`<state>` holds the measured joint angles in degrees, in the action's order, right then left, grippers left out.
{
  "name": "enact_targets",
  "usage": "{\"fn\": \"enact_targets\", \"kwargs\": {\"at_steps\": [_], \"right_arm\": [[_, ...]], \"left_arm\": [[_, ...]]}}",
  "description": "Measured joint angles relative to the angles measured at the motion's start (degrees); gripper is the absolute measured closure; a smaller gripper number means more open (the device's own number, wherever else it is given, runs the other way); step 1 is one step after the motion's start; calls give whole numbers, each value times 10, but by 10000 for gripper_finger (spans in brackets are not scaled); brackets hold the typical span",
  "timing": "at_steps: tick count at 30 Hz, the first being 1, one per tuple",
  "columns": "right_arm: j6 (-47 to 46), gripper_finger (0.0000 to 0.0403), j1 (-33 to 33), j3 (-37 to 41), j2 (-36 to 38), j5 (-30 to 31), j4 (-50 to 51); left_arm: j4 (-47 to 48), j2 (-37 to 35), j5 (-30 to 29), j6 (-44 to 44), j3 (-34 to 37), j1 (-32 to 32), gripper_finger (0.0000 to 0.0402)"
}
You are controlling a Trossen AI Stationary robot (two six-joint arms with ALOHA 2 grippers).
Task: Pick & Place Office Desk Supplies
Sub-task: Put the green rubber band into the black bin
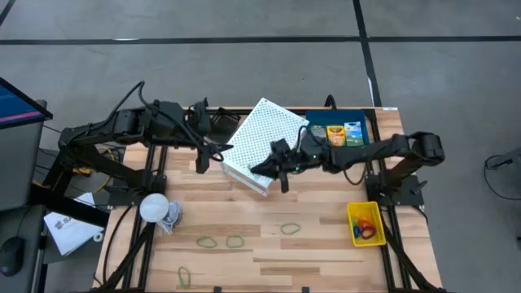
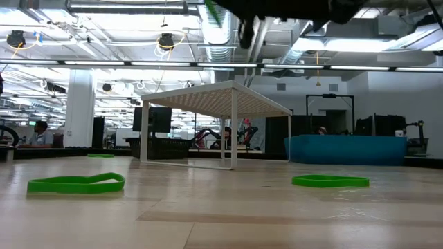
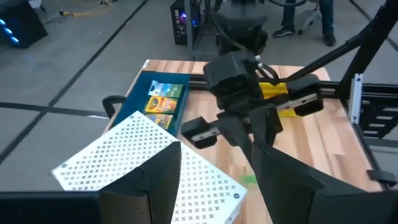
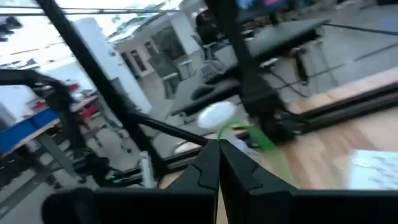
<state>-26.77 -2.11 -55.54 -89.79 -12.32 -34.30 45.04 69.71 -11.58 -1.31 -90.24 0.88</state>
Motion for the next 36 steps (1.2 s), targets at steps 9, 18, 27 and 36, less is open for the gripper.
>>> {"fn": "enact_targets", "kwargs": {"at_steps": [9,18,27,36], "right_arm": [[87,403,55,-94,10,85,53],[102,403,55,-102,10,94,95],[100,403,55,-103,10,93,95],[98,403,54,-103,10,96,95]], "left_arm": [[-4,0,-1,-22,0,15,211],[-16,0,-1,-26,0,16,211],[-16,0,-1,-26,0,15,211],[-10,0,-1,-26,0,15,211]]}}
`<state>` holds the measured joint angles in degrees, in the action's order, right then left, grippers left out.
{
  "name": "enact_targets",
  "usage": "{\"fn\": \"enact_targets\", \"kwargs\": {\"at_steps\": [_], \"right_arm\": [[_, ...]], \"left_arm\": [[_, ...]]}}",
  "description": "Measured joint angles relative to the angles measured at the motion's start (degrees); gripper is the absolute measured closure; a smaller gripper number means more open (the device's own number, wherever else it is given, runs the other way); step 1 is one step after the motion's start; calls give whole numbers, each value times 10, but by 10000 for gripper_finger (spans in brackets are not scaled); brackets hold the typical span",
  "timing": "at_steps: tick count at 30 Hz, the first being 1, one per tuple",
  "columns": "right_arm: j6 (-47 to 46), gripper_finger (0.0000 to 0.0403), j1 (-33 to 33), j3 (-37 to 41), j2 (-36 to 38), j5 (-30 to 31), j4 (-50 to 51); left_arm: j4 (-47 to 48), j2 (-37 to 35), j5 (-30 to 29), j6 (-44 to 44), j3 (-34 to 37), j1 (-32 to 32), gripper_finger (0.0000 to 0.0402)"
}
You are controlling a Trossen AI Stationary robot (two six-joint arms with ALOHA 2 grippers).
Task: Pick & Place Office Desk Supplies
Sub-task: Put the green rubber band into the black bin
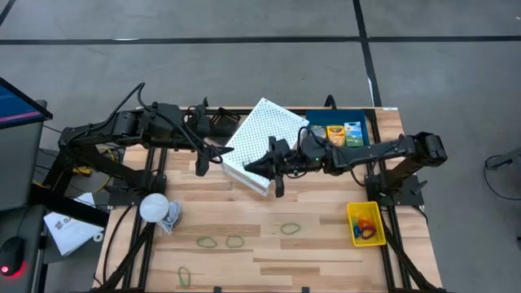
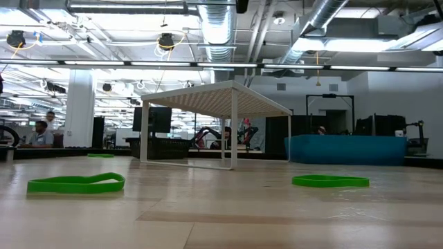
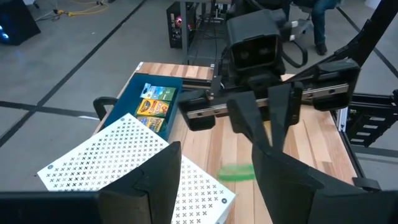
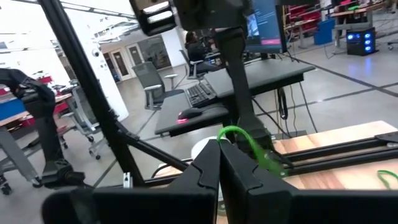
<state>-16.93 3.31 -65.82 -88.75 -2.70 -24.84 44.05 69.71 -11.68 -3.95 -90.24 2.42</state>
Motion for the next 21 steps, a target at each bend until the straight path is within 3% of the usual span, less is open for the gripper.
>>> {"fn": "enact_targets", "kwargs": {"at_steps": [17,21], "right_arm": [[-6,403,0,0,0,0,0],[-7,403,0,0,0,0,0]], "left_arm": [[15,0,0,-10,0,0,211],[64,0,-1,-40,0,8,211]]}}
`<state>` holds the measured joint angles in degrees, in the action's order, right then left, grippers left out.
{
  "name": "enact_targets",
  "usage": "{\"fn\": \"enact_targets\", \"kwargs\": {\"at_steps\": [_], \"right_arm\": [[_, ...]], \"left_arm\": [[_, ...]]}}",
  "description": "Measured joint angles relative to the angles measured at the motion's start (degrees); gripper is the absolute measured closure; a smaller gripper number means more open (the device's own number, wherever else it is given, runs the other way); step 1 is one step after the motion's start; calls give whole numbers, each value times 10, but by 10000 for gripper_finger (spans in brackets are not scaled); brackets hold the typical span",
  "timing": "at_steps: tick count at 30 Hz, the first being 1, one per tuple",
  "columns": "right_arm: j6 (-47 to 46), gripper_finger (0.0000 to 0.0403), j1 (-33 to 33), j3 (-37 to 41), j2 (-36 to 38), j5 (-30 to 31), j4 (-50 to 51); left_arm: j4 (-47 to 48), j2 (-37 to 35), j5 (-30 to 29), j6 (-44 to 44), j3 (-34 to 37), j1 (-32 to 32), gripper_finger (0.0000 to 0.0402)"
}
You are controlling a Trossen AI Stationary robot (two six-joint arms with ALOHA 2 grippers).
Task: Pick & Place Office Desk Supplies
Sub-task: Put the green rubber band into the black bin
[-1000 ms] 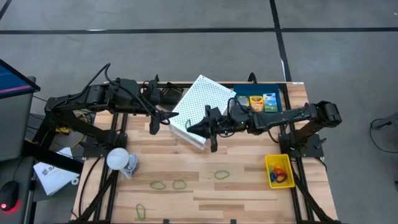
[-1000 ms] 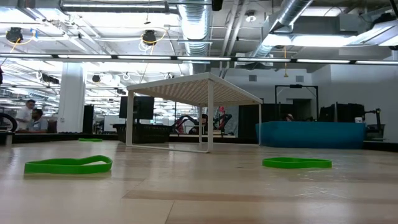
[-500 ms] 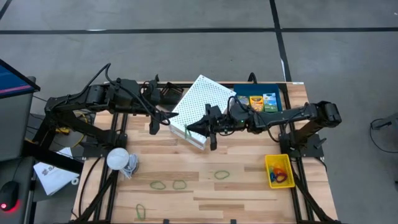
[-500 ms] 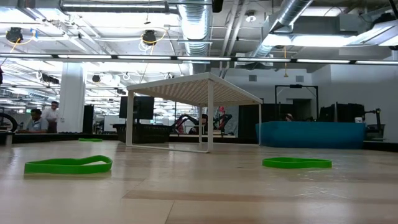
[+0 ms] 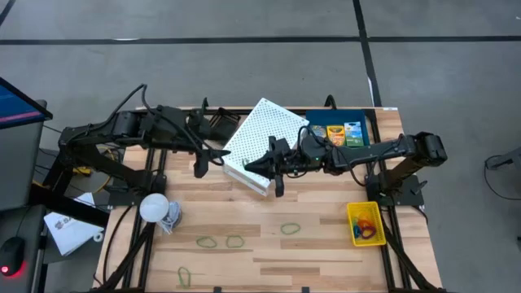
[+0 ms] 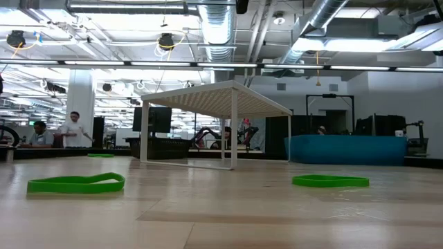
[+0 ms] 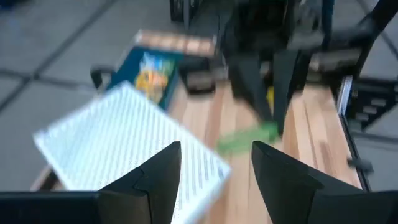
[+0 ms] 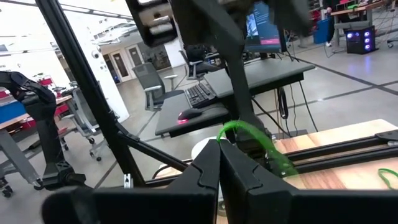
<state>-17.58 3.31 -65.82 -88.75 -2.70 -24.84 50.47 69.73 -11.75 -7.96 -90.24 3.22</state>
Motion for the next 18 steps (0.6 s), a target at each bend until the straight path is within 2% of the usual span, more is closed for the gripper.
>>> {"fn": "enact_targets", "kwargs": {"at_steps": [5,9,13,18], "right_arm": [[0,403,0,0,0,0,0],[0,403,0,0,0,0,0],[0,403,0,0,0,0,1],[-7,403,1,0,0,0,-3]], "left_arm": [[151,-1,0,-86,7,35,211],[126,-26,0,-148,95,97,211],[-91,-75,-35,-173,250,159,211],[-492,-122,-163,-122,453,182,211]]}}
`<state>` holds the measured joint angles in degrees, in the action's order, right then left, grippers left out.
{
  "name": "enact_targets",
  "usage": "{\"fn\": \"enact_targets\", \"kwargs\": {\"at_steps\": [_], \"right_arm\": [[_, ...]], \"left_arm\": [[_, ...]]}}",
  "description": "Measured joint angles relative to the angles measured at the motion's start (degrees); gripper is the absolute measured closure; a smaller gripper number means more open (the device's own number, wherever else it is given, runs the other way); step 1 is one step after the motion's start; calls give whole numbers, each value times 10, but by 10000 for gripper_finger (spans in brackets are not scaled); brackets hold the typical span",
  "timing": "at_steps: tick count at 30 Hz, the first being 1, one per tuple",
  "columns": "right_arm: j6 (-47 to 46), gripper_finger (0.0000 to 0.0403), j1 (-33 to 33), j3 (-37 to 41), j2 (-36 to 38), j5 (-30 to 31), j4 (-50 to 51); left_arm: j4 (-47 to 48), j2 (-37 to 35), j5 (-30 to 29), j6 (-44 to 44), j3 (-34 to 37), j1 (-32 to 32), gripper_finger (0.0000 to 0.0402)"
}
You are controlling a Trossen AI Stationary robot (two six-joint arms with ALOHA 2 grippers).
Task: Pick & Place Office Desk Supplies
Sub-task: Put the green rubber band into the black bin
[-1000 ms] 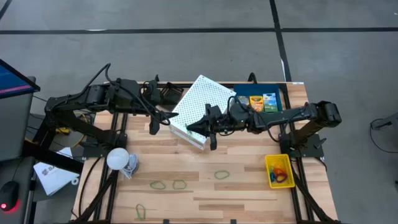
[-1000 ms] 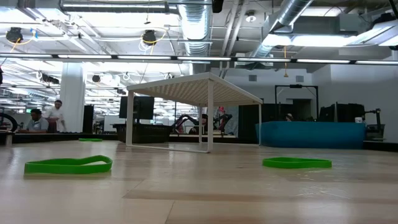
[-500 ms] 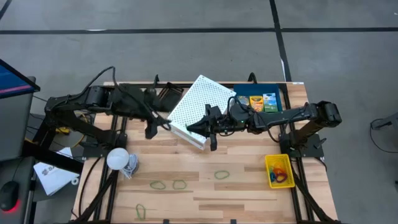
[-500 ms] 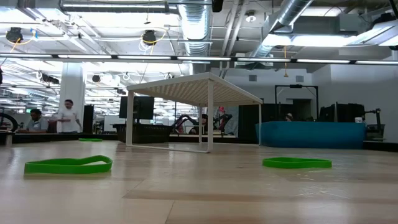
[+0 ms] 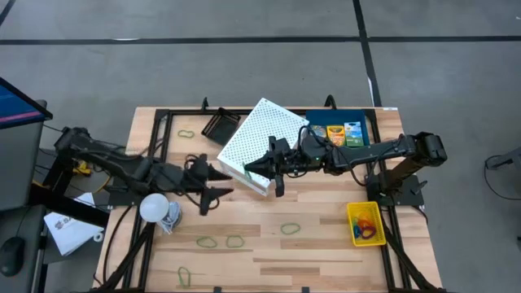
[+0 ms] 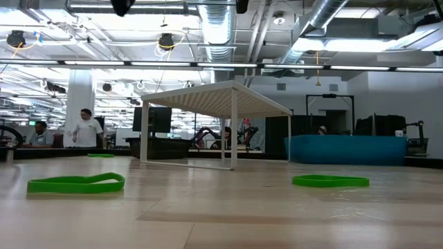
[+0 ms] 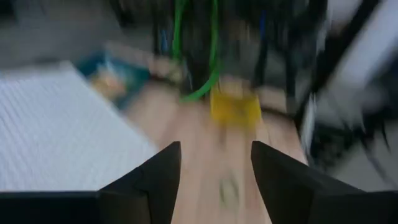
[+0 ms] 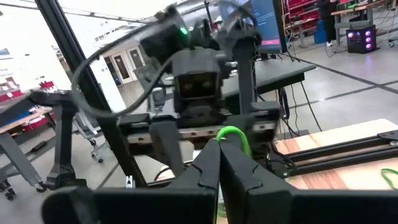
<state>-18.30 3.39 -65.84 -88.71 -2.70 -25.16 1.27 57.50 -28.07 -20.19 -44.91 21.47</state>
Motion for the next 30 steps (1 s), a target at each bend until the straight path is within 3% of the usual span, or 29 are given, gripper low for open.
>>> {"fn": "enact_targets", "kwargs": {"at_steps": [2,4,20,26,30], "right_arm": [[-1,403,3,0,2,0,-1],[-2,403,3,0,5,0,-6],[-7,403,7,0,9,0,4],[-7,403,7,0,9,0,5],[-7,403,7,0,9,0,8]], "left_arm": [[-113,-9,-11,45,51,-9,211],[-168,-9,-9,62,75,-25,211],[-251,0,82,93,84,-103,211],[-272,52,141,93,47,-128,211],[-268,104,150,97,13,-129,211]]}}
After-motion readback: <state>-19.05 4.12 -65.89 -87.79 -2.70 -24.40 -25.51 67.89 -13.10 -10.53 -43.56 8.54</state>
